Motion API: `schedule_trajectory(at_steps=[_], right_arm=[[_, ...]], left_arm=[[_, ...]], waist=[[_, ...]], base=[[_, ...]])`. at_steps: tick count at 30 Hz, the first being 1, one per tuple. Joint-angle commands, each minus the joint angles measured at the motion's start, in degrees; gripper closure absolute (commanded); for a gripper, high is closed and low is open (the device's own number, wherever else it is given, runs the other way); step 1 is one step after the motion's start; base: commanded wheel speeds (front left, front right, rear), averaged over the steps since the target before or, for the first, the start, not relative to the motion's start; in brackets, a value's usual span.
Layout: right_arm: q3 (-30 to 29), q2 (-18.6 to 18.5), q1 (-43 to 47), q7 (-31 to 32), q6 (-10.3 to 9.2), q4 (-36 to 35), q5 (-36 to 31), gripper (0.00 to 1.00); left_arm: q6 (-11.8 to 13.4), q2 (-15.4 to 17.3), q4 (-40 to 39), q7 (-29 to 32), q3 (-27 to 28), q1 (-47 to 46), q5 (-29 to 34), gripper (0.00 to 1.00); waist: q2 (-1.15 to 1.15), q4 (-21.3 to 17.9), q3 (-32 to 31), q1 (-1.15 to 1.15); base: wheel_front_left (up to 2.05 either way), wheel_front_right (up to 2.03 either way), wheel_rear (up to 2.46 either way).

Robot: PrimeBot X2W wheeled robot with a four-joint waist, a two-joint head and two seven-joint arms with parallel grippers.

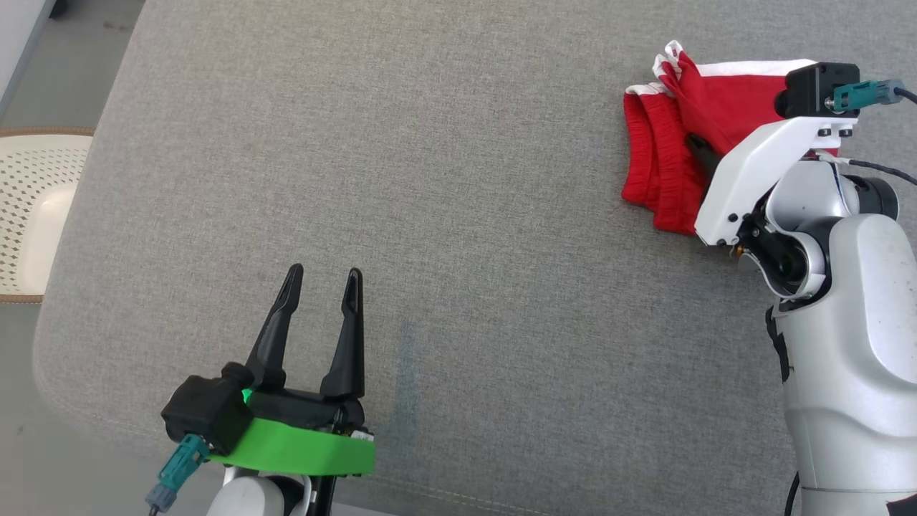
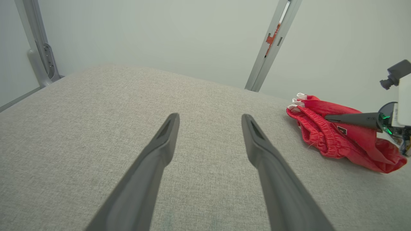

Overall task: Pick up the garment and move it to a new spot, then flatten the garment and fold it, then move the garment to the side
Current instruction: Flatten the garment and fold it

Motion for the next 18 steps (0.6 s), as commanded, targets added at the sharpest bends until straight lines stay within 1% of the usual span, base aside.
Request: schedule_trajectory(at_steps=[1, 2, 3, 4, 6, 9, 13, 15, 17, 18], right_arm=[[0.0, 0.1, -0.3, -1.3, -0.01, 0.7, 0.2, 1.00], [0.1, 0.1, -0.4, -2.1, -0.01, 1.2, 0.1, 1.00], [0.3, 0.2, -0.6, -3.1, -0.01, 1.7, 0.3, 0.64], [0.4, 0.2, -0.7, -4.0, -0.01, 2.1, 0.9, 0.00], [0.6, 0.3, -0.9, -6.6, -0.01, 3.0, 3.7, 0.00], [3.5, 0.4, -0.1, -9.9, -0.01, 4.9, 11.3, 0.00], [7.6, 0.3, 2.2, -13.6, -0.01, 4.4, 16.6, 0.00], [8.9, 0.3, 3.6, -16.1, -0.01, 2.8, 17.2, 0.00], [9.8, 0.3, 5.7, -18.9, -0.01, 0.5, 15.3, 0.00], [10.8, -0.4, 6.9, -21.1, 0.00, -1.0, 13.2, 0.00]], left_arm=[[0.1, 0.0, 0.2, -0.1, -0.1, 0.7, 0.0, 0.00], [0.1, 0.0, 0.3, -0.1, -0.2, 0.7, 0.1, 0.00], [0.2, 0.0, 0.4, -0.2, -0.1, 0.8, 0.2, 0.00], [0.2, 0.0, 0.5, -0.1, -0.1, 0.8, 0.2, 0.00], [0.2, 0.0, 0.6, -0.1, 0.1, 0.9, 0.5, 0.00], [0.2, 0.0, 1.0, -0.2, 0.2, 1.6, 0.8, 0.00], [0.3, 0.0, 1.2, -0.1, 0.7, 2.5, 1.5, 0.00], [0.5, 0.0, 1.3, -0.1, 1.1, 3.3, 2.0, 0.00], [0.6, 0.0, 1.1, -0.1, 1.8, 4.2, 2.4, 0.00], [0.7, 0.1, 1.0, -0.1, 2.3, 4.7, 2.8, 0.00]], waist=[[0.00, -0.2, -0.5, 0.00], [0.00, -0.3, -0.7, 0.00], [0.00, -0.4, -0.9, 0.00], [0.00, -0.5, -1.0, 0.00], [0.00, -0.9, -1.6, 0.00], [0.00, -1.5, -2.9, 0.00], [0.00, -2.7, -5.1, 0.00], [0.00, -3.6, -6.6, 0.00], [0.00, -4.6, -8.0, 0.00], [0.00, -5.4, -8.9, 0.00]], base=[[0.00, 0.00, 0.00], [0.00, 0.00, 0.00], [0.00, 0.00, 0.00], [0.00, 0.00, 0.00], [0.00, 0.00, 0.00], [0.00, 0.00, 0.00], [0.00, 0.00, 0.00], [0.00, 0.00, 0.00], [0.00, 0.00, 0.00], [0.00, 0.00, 0.00]])
